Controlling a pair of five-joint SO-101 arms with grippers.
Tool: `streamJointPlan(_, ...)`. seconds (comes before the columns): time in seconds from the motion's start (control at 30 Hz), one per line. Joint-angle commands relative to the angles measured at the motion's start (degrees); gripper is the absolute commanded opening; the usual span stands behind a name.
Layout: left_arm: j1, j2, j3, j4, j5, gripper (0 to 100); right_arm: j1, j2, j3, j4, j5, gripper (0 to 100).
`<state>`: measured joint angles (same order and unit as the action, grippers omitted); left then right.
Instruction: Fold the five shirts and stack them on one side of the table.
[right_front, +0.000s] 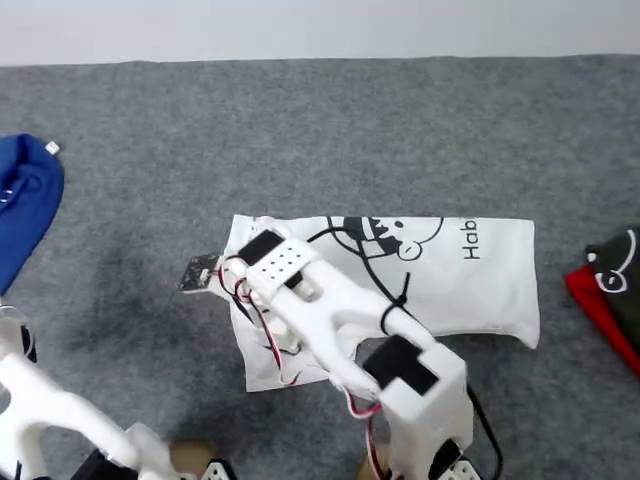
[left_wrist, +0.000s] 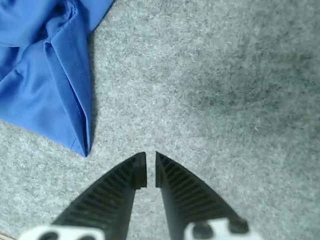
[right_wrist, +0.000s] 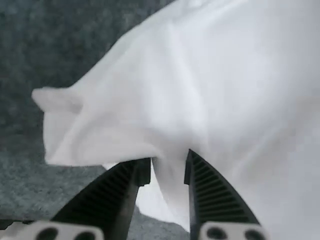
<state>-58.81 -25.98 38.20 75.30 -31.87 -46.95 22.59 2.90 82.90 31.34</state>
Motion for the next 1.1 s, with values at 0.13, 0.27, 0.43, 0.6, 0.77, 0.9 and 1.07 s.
streamJointPlan(0.13, 0.0, -1.3, -0.2, -1.0, -0.2, 4, -0.6, 5.7, -9.9, 5.8, -0.5, 12.5)
streamJointPlan(0.27, 0.0, -1.3, -0.2, -1.0, -0.2, 4, -0.6, 3.4, -13.4, 10.8, -1.6, 12.7)
streamJointPlan(0.43, 0.0, -1.3, -0.2, -1.1, -0.2, 4, -1.5, -1.3, -13.7, 16.3, -2.2, 12.7)
streamJointPlan(0.6, 0.0, -1.3, -0.2, -1.1, -0.2, 4, -1.3, -3.8, -13.2, 19.6, -3.3, 12.3)
streamJointPlan(0.77, 0.0, -1.3, -0.2, -2.2, -0.2, 4, -2.2, -7.0, -5.4, 19.1, -3.1, 12.3)
streamJointPlan(0.9, 0.0, -1.3, -0.2, -2.2, -0.2, 4, -2.2, -9.4, 1.4, 16.7, -3.1, 12.3)
streamJointPlan(1.07, 0.0, -1.3, -0.2, -2.2, -0.2, 4, -2.2, -10.3, 8.8, 9.2, -3.0, 12.2)
